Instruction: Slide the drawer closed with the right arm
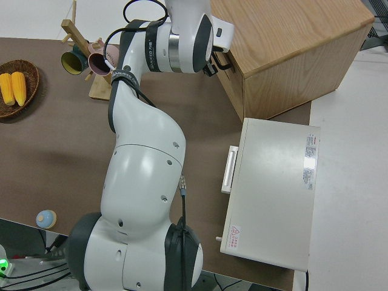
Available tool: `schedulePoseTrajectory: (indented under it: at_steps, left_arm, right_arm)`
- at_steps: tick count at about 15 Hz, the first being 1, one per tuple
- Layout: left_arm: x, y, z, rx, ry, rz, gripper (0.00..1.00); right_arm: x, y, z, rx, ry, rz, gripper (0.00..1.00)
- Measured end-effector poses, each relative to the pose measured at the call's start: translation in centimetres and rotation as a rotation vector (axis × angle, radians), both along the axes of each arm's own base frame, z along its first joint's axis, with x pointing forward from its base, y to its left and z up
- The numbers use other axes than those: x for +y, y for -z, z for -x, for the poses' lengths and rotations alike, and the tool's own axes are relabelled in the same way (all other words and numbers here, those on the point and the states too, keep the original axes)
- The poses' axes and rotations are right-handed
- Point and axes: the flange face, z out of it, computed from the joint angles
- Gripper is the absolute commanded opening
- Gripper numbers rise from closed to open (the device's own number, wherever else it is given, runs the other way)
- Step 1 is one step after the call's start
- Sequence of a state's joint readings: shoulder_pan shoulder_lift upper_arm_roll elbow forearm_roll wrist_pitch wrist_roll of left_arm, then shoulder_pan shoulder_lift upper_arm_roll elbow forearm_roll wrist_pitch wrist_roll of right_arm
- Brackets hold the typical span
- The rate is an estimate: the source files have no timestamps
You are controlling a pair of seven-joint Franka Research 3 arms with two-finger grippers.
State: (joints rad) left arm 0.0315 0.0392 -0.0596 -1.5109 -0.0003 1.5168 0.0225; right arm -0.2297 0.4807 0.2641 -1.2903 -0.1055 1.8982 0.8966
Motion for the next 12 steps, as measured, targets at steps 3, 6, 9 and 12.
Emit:
schedulePoseTrajectory:
  at_steps: [3,6,9,12]
  left_arm:
    - [0.0,0.0,0.0,0.000,0.000,0.000,0.99]
    - [0.0,0.0,0.0,0.000,0.000,0.000,0.99]
    - [0.0,0.0,0.0,0.000,0.000,0.000,0.99]
    - [0.0,0.0,0.0,0.000,0.000,0.000,0.99]
  right_arm:
    - [5.9,-0.6,0.5,0.024,-0.088,0.004,0.000]
    - [10.7,-2.1,2.4,0.073,-0.214,0.025,0.000]
    - [14.3,-4.8,4.8,0.095,-0.347,0.050,0.000]
    - [16.7,-7.0,7.3,0.100,-0.516,0.075,0.000]
